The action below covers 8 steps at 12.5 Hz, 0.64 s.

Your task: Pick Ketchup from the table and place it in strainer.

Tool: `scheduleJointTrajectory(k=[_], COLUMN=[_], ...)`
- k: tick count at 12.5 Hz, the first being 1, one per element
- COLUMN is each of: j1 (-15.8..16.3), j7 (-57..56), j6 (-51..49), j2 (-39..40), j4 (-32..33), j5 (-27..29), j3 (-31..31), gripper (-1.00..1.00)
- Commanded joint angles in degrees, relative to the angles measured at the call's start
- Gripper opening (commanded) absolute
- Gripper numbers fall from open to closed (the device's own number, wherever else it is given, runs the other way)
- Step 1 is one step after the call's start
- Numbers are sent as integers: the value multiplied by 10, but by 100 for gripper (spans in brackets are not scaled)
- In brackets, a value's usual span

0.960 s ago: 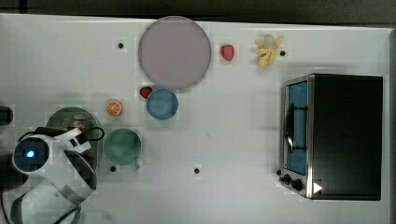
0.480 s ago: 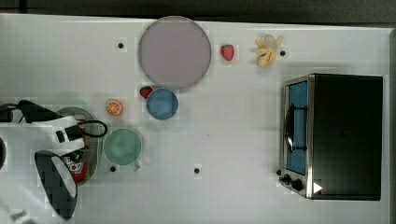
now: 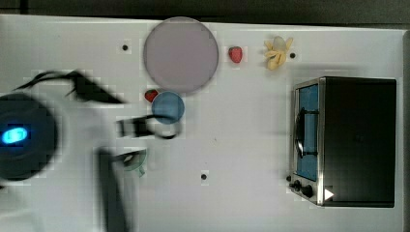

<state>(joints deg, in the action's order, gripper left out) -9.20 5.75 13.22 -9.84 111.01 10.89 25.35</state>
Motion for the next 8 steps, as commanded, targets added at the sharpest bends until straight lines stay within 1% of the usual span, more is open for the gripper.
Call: scheduleJointTrajectory(k=[1,2,3,5,6,7,8], j1=[-38,-38,-38,-39,-38,-38,-38], j7=[-47,-60,-66,-64,-64,-64,-64], j6=[-10,-18,-35,-36,-34,-34,-40], j2=[-11,-12,-12,-9,-5,-1,-1], j4=[1,1,0,-9,-18,-27,-32], j5=[-3,-12,-35,-84,-98,-103,-97], j3=[-88,-109,-125,-143,-143,-141,-141], gripper=[100,100,100,100,100,100,100])
